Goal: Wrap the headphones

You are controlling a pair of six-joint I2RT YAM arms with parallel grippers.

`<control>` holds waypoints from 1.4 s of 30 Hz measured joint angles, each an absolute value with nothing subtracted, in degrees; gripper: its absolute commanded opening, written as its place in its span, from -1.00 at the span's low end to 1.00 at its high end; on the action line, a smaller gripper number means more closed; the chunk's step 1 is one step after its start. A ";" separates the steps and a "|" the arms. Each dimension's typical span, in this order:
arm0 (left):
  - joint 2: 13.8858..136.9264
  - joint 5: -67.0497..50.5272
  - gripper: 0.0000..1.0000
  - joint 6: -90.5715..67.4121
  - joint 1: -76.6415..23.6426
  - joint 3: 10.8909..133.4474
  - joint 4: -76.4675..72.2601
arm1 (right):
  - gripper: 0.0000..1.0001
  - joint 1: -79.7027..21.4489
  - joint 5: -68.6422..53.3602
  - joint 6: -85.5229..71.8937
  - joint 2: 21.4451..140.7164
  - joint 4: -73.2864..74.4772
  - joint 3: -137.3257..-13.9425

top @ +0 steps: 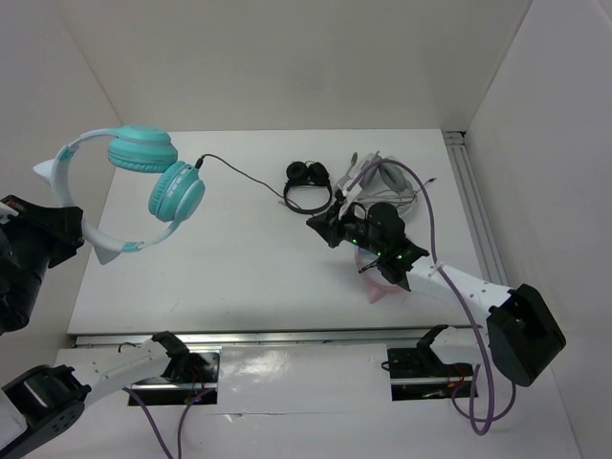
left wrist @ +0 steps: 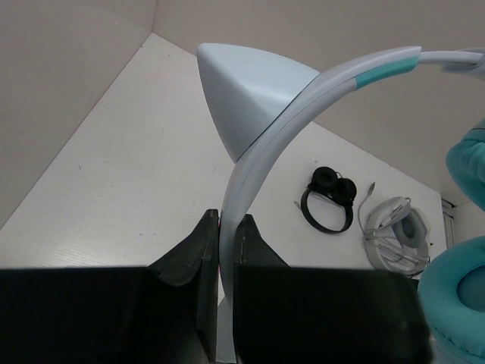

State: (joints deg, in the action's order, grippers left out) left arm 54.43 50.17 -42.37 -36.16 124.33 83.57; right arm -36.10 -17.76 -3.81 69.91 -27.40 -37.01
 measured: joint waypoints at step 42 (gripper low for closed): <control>79.59 42.39 -0.96 -26.74 -54.28 70.83 58.13 | -1.00 -92.38 65.08 6.07 57.76 35.97 -79.77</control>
State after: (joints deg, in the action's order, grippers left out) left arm 79.59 42.39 -26.74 -54.28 70.83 58.13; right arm -92.38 65.08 6.07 57.76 35.97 -79.77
